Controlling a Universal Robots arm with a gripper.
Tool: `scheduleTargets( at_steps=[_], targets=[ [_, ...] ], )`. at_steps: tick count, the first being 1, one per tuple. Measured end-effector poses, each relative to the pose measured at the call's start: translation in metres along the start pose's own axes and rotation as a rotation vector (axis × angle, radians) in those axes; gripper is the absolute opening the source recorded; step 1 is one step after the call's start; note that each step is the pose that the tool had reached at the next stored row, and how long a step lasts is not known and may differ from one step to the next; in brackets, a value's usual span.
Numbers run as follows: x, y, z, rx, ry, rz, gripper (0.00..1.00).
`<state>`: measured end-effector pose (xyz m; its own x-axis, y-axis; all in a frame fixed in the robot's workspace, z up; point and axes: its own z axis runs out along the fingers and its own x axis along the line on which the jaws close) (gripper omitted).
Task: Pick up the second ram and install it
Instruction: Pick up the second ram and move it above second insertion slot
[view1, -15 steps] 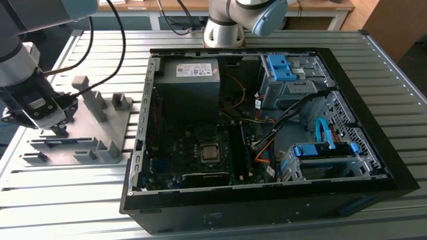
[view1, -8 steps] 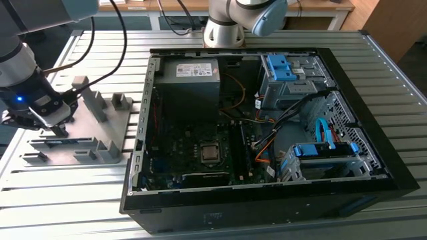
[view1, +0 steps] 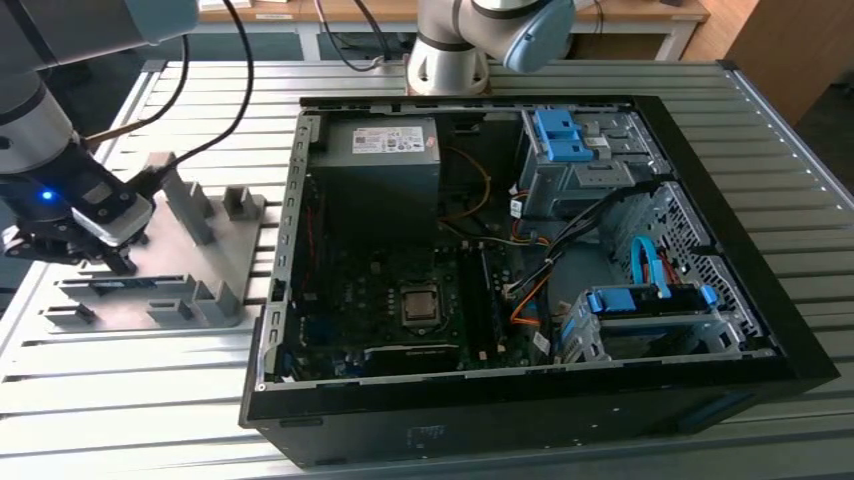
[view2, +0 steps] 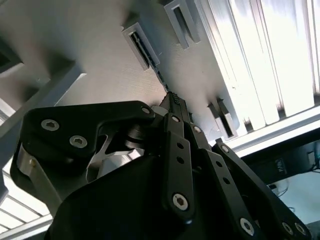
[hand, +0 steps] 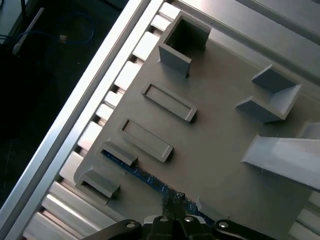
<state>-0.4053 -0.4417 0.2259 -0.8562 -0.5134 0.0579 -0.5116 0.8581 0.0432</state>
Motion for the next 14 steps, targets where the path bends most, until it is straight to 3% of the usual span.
scheduleTargets(
  at_steps=[14],
  targets=[
    [0.0, 0.0, 0.0007, 0.0148, 0.011, -0.255, 0.1]
  ],
)
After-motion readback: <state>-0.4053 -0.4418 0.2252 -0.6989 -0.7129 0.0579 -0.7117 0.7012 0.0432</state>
